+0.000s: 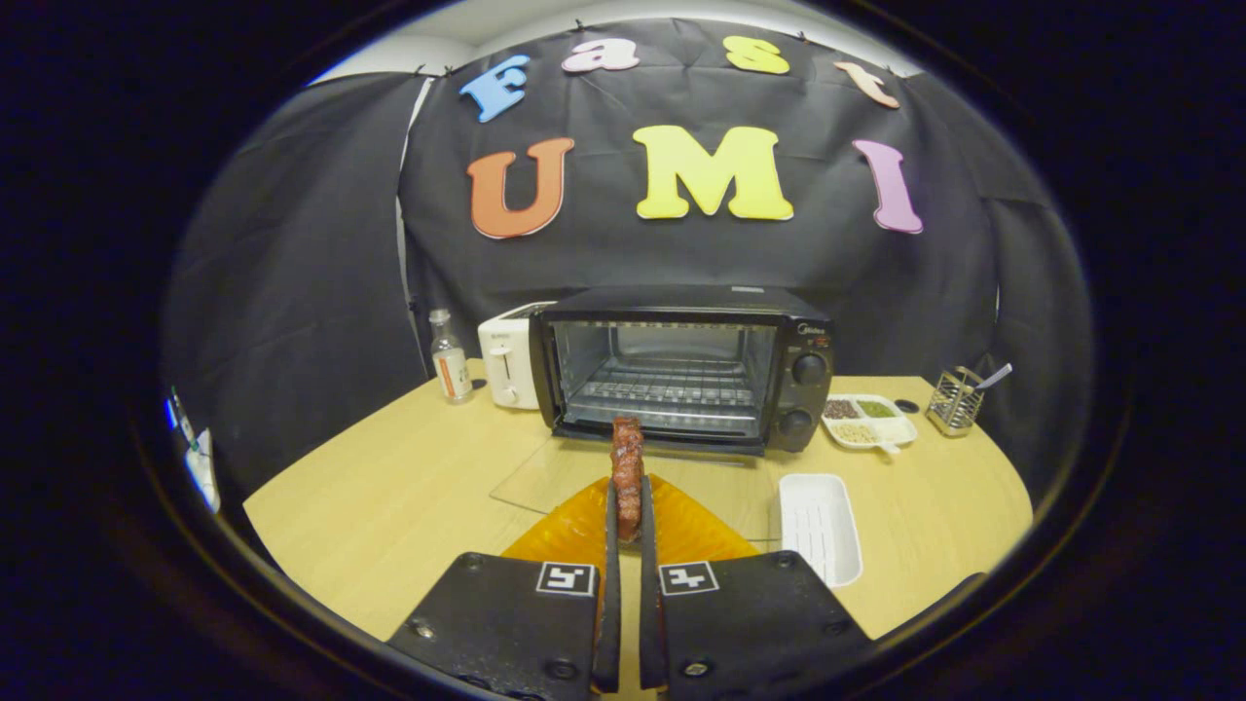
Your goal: Open the toaster oven, put the food inside, and close the toaster oven door.
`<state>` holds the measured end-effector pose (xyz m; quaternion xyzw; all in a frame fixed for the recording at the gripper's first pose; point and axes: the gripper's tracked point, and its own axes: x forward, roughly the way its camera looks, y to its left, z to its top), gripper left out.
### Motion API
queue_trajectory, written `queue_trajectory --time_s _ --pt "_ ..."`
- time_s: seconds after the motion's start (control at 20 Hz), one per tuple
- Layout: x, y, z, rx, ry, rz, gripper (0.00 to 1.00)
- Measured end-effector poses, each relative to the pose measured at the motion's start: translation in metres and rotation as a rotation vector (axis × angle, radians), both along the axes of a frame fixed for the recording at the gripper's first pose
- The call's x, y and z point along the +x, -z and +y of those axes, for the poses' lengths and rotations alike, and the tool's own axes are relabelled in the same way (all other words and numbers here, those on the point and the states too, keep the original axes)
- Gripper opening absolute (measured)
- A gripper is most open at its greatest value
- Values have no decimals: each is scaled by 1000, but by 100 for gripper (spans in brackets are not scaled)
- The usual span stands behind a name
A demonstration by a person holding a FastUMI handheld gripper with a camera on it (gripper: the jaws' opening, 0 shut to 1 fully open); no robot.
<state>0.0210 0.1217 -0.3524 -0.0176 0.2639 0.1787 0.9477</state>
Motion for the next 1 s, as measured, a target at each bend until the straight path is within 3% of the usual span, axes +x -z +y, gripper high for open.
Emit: queue_trajectory --time_s 0.25,0.5,0.85,1.0 --pt "59 3 11 66 102 -76 11" --pt "124 2 23 258 204 -115 11" --pt "179 37 46 514 235 27 11" --pt "195 62 35 533 278 89 11"
